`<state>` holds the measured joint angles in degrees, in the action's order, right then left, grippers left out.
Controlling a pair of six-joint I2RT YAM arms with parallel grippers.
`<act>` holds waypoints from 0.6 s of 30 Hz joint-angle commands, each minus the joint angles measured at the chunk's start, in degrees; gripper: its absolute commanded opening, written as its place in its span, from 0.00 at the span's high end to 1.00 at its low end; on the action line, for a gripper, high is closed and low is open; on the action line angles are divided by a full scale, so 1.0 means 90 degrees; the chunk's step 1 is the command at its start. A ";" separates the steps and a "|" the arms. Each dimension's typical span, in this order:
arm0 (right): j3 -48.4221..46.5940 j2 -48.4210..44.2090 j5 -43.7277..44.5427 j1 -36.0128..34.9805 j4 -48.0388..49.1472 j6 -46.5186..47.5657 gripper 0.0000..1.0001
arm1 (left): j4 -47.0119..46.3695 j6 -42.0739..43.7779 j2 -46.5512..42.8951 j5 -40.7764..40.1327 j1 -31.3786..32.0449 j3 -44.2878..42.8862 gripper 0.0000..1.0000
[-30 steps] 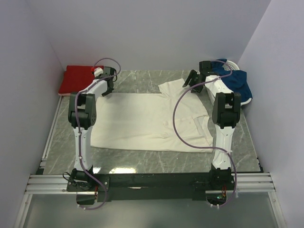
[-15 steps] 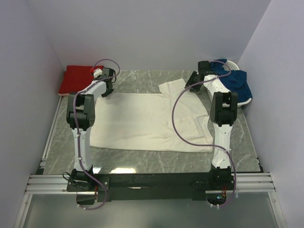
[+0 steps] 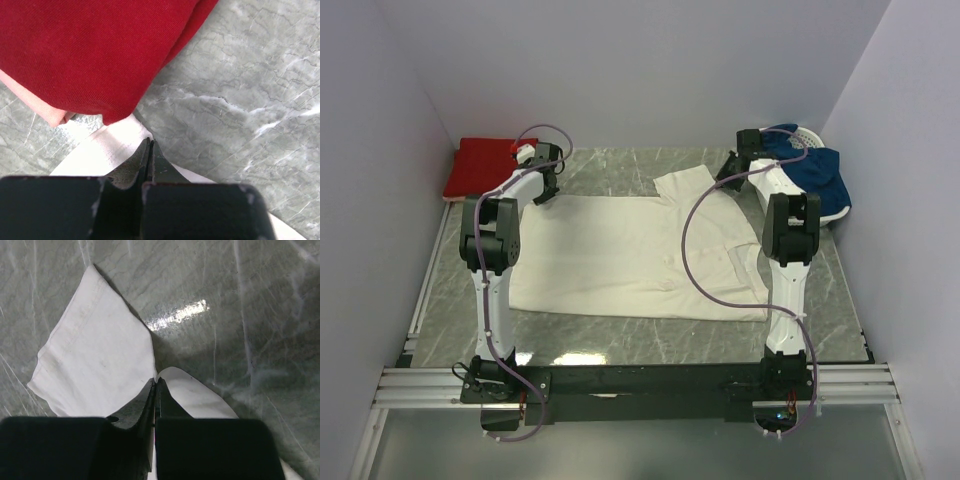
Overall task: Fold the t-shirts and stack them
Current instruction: Fold the tshirt
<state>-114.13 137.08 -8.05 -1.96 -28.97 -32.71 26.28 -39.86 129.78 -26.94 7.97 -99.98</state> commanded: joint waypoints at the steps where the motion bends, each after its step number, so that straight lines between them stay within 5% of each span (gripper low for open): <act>1: 0.0131 -0.0542 0.0153 0.0002 0.0338 0.0040 1.00 | 0.0263 0.0014 -0.0269 0.0269 0.0033 -0.0004 0.99; 18: 0.1996 -0.2368 0.0250 0.0071 0.1051 0.0138 1.00 | 0.0058 0.0102 -0.0992 0.0152 0.0003 0.0348 1.00</act>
<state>-98.45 121.51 -7.16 -1.93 -22.76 -32.08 27.22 -39.64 124.73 -25.17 8.01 -96.97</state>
